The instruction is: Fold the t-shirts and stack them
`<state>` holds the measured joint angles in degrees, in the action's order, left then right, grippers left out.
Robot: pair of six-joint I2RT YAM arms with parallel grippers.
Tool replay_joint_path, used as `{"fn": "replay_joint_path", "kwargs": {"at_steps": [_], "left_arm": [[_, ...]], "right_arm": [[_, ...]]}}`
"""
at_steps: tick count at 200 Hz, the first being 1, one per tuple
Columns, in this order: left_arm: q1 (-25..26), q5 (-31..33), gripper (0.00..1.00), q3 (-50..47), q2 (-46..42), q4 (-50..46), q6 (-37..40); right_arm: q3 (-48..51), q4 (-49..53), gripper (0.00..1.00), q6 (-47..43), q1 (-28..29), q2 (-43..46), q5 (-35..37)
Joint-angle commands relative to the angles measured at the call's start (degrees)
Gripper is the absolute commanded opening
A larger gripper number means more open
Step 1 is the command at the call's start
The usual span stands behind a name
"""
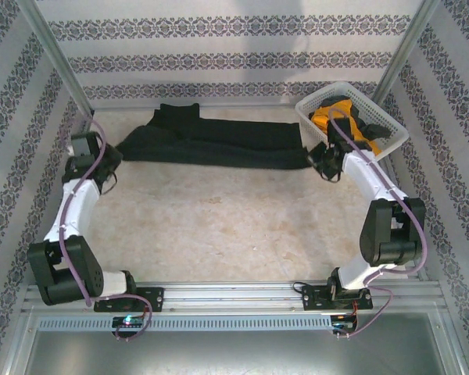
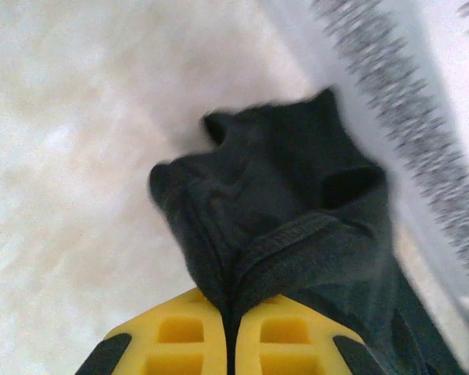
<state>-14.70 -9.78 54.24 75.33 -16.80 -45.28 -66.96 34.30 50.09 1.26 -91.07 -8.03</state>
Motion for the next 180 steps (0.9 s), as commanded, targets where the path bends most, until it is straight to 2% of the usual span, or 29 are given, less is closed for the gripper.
{"fn": "replay_joint_path", "kwargs": {"at_steps": [1,22,46,123,140,180], "left_arm": [[-0.15,4.24,0.00,-7.40,-2.77,-7.41,-0.92],[0.35,9.60,0.00,-11.28,-5.56,-14.50,0.02],[0.81,14.03,0.00,-14.99,-7.12,-20.33,-2.28],[0.81,18.77,0.00,-20.37,-13.76,-31.04,-12.76],[0.81,19.41,0.06,-21.31,-15.81,-32.68,-14.40],[0.73,17.40,0.26,-23.49,-17.00,-33.75,-18.78]], "right_arm": [[7.20,1.82,0.00,0.19,-0.45,2.90,1.68],[12.35,3.39,0.00,-1.50,-0.93,5.05,2.94],[16.71,5.08,0.00,-2.19,-0.97,7.00,3.81],[24.10,12.65,0.00,0.00,-0.91,13.30,7.68],[25.02,14.05,0.00,-0.15,-0.89,13.88,8.16],[26.58,15.05,0.00,-0.09,-0.91,14.25,7.39]]}}
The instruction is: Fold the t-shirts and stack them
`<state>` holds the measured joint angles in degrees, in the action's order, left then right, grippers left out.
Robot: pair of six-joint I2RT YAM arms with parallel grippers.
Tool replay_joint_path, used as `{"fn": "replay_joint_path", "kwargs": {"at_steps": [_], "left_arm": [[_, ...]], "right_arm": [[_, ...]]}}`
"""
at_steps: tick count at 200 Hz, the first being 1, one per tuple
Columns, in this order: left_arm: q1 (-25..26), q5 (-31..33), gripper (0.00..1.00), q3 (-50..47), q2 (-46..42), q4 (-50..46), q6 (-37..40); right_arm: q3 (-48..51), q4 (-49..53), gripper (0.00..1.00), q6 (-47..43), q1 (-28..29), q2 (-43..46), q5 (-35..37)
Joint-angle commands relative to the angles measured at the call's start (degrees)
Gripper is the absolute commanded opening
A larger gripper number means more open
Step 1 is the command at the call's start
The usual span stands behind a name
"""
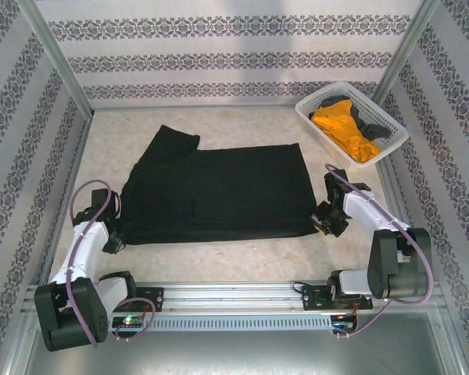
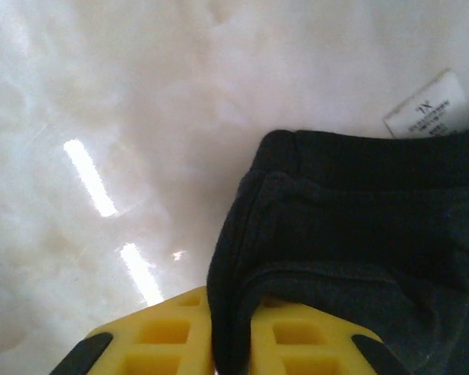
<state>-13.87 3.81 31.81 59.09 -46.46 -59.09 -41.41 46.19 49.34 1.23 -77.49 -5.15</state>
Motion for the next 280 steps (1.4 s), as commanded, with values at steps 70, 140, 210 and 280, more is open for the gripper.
{"fn": "replay_joint_path", "kwargs": {"at_steps": [70,140,210,280], "left_arm": [[0.15,5.69,0.55,10.00,-3.86,-8.39,-4.86],[2.94,-20.19,0.53,14.16,15.50,17.75,10.21],[5.77,-22.89,0.42,17.97,27.99,25.47,18.61],[6.62,-23.24,0.34,18.45,34.41,27.66,17.15]], "right_arm": [[-3.72,5.80,0.51,1.54,0.69,10.54,10.21],[-4.64,-10.68,0.30,-6.22,3.32,0.94,-1.14],[-9.39,-9.09,0.32,-9.42,0.46,-10.52,-1.18],[-12.26,-7.70,0.08,-8.47,-1.59,-16.87,0.19]]}}
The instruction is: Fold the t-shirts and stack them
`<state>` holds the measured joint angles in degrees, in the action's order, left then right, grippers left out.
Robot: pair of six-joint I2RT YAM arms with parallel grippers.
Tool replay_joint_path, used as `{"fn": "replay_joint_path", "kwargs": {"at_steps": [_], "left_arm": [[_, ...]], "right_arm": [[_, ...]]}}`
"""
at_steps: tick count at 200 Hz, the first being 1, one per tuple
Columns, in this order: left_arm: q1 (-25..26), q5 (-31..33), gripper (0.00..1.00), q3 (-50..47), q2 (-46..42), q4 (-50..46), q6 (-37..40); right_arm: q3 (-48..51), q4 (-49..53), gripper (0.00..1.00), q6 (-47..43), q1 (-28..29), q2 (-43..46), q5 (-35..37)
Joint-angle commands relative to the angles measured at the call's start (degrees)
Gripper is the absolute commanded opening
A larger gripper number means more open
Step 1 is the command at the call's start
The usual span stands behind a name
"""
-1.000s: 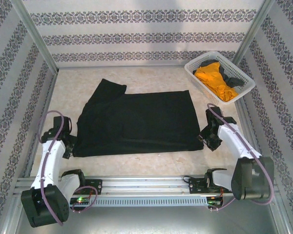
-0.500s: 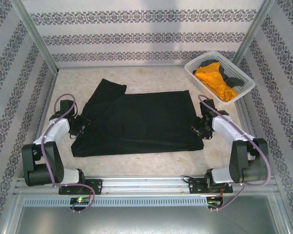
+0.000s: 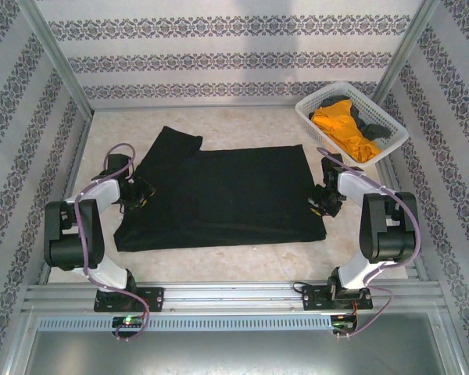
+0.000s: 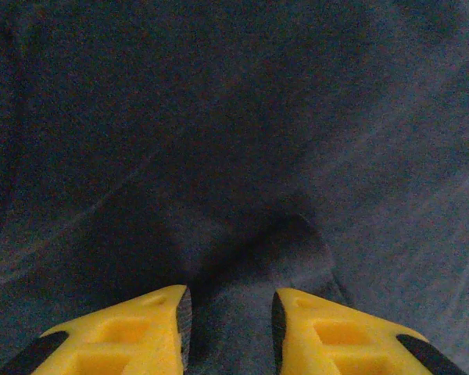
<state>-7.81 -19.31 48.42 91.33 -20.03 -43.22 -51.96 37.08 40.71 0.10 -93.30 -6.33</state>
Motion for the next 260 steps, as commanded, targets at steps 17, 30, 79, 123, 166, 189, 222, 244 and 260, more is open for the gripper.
{"fn": "replay_joint_path", "kwargs": {"at_steps": [17,30,79,123,166,189,222,244,260], "left_arm": [[0.56,0.39,0.33,2.20,3.02,1.47,1.41],[0.58,0.63,0.32,2.37,3.78,1.66,1.71],[0.60,3.18,0.29,2.36,6.48,2.40,2.36],[0.59,4.10,0.28,2.72,8.01,3.31,2.52],[0.55,4.94,0.28,3.03,7.63,3.38,2.66],[0.60,4.79,0.29,3.26,7.55,3.49,3.10],[0.77,5.55,0.34,4.02,4.52,3.75,2.83],[0.98,8.15,0.49,5.61,0.03,1.39,1.95],[1.40,9.58,0.53,6.48,-3.60,-0.79,0.91]], "right_arm": [[-1.87,1.07,0.00,0.39,-0.73,-0.74,1.81],[-2.08,1.20,0.00,0.83,-1.17,-0.18,2.02],[-5.57,4.80,0.00,2.05,-2.16,2.58,2.31],[-7.32,5.73,0.00,2.87,-3.83,1.59,2.11],[-9.21,4.88,0.00,3.45,-4.53,-0.43,2.36],[-11.23,4.00,0.00,3.77,-4.49,-1.58,1.88],[-14.71,2.92,0.00,3.08,-4.23,-6.73,-1.27],[-15.88,3.46,0.21,3.18,-4.23,-8.33,-1.26],[-15.30,3.29,0.37,3.41,-3.78,-5.96,0.29]]}}
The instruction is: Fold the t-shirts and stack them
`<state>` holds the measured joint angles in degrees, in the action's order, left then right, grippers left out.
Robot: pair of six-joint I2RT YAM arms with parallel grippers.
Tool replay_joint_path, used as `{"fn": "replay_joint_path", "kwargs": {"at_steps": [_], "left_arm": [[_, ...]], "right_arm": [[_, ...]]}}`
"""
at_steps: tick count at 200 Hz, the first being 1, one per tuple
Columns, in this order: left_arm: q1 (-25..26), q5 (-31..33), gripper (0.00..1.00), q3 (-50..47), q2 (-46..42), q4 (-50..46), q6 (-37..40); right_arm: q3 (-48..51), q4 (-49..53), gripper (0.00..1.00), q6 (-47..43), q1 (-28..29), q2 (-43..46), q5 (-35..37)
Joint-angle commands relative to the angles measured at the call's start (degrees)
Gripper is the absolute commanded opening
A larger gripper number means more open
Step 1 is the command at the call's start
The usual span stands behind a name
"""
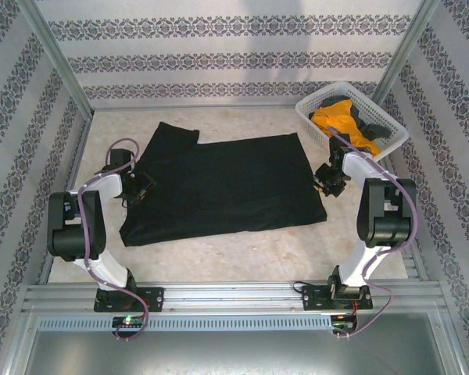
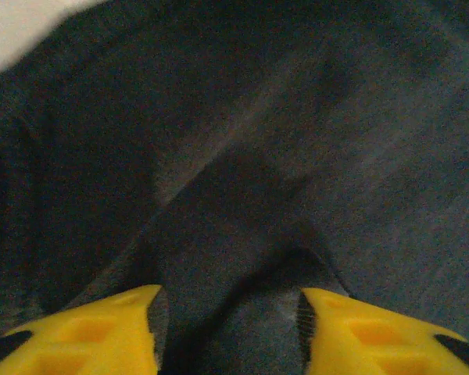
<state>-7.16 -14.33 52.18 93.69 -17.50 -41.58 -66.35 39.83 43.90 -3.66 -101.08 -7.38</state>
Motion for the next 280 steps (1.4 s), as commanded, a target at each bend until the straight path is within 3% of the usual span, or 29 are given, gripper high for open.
{"fn": "replay_joint_path", "kwargs": {"at_steps": [1,15,44,61,91,119,152,210,232,248,280], "left_arm": [[0.79,4.63,0.53,2.74,-6.15,-3.42,-0.89],[1.75,3.92,0.51,2.51,-8.44,-4.24,-2.82],[7.14,0.40,0.45,0.91,-8.14,-4.03,-8.71],[11.09,-0.12,0.42,-0.90,-6.17,-0.02,-12.59],[14.16,0.14,0.40,-3.25,-1.43,6.04,-17.97],[15.07,2.58,0.40,-4.96,0.37,4.03,-17.67],[15.08,6.14,0.40,-12.98,-5.08,1.83,-18.53],[13.46,8.31,0.39,-22.09,-17.92,-5.03,-17.29],[11.24,9.76,0.42,-18.17,-19.99,-7.55,-14.23],[10.00,10.67,0.46,-12.08,-18.50,-8.17,-10.96],[4.64,9.17,0.52,4.96,-6.93,-6.50,-5.90]], "right_arm": [[-0.86,0.57,0.37,0.18,0.02,2.05,1.46],[-0.25,0.73,0.39,-0.54,1.48,4.87,2.88],[2.32,0.47,0.31,-1.23,7.65,7.89,3.11],[4.85,-0.87,0.24,0.19,10.96,7.07,2.24],[7.87,-3.79,0.23,3.15,14.27,3.80,0.78],[8.09,-3.01,0.25,4.45,16.34,0.96,0.39],[9.53,0.54,0.27,4.92,18.63,0.74,0.28],[22.64,0.22,0.28,10.05,20.18,10.93,-6.85],[23.34,-2.05,0.31,13.91,20.92,15.98,-9.38],[20.06,-2.97,0.36,13.72,21.32,18.55,-7.48],[9.89,-9.39,0.48,3.71,20.21,16.89,-4.82]]}}
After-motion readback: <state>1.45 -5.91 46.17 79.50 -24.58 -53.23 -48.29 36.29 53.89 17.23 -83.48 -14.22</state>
